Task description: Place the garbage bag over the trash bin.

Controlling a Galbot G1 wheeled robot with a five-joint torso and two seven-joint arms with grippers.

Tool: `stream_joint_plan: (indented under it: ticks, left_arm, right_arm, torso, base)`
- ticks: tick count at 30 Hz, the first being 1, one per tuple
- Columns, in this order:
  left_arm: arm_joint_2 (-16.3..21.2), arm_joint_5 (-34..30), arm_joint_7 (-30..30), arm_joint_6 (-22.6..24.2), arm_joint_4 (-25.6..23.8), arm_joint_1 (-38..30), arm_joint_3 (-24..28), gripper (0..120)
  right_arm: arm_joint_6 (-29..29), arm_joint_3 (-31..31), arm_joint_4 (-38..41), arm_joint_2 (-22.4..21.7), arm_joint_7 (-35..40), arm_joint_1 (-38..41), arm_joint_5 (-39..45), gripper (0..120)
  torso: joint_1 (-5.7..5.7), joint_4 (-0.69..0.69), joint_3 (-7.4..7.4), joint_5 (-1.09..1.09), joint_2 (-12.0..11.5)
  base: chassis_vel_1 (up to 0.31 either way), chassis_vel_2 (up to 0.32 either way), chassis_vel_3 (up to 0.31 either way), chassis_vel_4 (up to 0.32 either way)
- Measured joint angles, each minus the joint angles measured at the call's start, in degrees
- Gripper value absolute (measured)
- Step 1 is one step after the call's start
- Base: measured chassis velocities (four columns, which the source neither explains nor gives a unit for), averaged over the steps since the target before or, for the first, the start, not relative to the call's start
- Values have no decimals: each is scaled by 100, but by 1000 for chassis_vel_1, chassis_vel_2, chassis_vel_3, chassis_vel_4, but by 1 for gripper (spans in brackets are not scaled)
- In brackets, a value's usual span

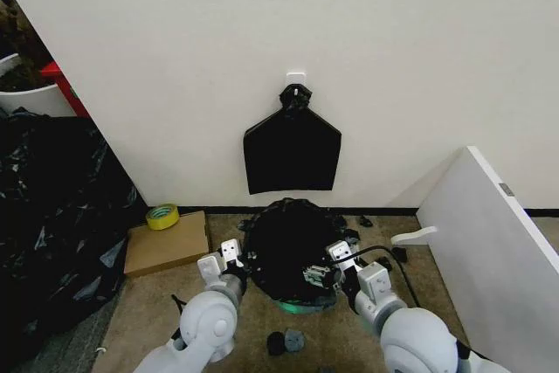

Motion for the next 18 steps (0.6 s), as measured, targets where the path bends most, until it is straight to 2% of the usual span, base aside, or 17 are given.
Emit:
stream_joint_plan:
  ticks: [6,9,10,13,18]
  left_arm:
    - [-22,-178,-138,69,58,-17,-15,1]
    - [-12,-173,-219,113,54,-18,-17,11]
    - [-4,-145,-226,113,42,-8,-20,18]
    - [8,-117,-208,110,33,2,-24,24]
    - [59,-7,-73,112,-28,44,-43,46]
  right_arm:
    - [20,61,18,67,-44,-121,-69,100]
    - [19,76,38,76,-64,-140,-85,100]
    - [16,103,43,81,-71,-160,-89,100]
    - [12,142,59,84,-88,-203,-96,100]
    - [12,236,111,96,-124,-317,-118,100]
  torso:
    - [0,-1,0,1,0]
    - [0,-1,0,1,0]
    - [0,0,0,1,0]
    - [0,0,0,0,0]
    - [0,-1,0,0,0]
  base:
    - [0,0,0,0]
    - [0,0,0,0]
    - [0,0,0,0]
    - [0,0,0,0]
    - [0,0,0,0]
